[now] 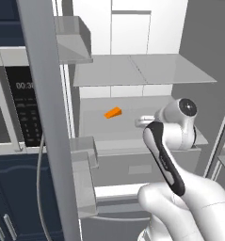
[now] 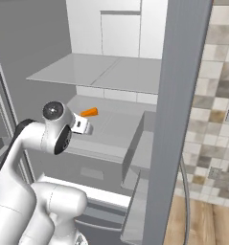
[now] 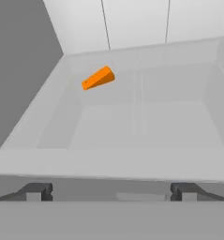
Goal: Take the cheese, chicken drumstick, and lime from the fridge and place them on the plate on the dining counter to create an appetizer plate.
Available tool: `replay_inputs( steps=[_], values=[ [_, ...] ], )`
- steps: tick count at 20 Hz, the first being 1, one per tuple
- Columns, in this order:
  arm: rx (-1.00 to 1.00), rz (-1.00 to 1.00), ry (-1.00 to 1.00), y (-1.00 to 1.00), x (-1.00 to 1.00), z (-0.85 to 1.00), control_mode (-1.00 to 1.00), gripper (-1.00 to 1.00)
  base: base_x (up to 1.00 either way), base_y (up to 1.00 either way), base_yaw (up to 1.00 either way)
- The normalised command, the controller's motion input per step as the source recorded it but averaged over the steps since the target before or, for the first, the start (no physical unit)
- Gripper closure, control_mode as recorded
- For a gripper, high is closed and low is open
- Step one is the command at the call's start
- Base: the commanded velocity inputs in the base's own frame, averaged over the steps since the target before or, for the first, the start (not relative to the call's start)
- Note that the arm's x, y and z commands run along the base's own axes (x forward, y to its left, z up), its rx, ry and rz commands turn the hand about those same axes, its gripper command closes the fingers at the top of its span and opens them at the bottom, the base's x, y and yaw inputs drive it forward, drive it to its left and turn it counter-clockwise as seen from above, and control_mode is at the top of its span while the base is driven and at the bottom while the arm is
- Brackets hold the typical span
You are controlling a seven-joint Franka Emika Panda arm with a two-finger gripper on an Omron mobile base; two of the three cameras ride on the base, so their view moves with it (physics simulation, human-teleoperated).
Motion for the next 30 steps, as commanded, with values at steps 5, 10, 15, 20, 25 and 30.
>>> replay_inputs(
  steps=[5,10,15,20,25,30],
  values=[
    [0.08,-0.03,-0.14,0.10,0.04,-0.09,-1.00,-1.00,0.00,0.00,0.00],
    [0.06,-0.06,-0.05,0.14,0.15,-0.04,-1.00,-1.00,0.00,0.00,0.00],
    [0.06,-0.05,0.03,0.08,0.26,0.00,-1.00,-1.00,0.00,0.00,0.00],
    [0.01,-0.03,0.05,0.02,0.26,0.00,-1.00,-1.00,0.00,0.00,0.00],
    [0.00,-0.01,0.01,0.02,0.34,0.00,-1.00,-1.00,0.00,0.00,0.00],
    [0.00,0.00,0.00,0.02,0.36,-0.07,-1.00,-1.00,0.00,0.00,0.00]
  ],
)
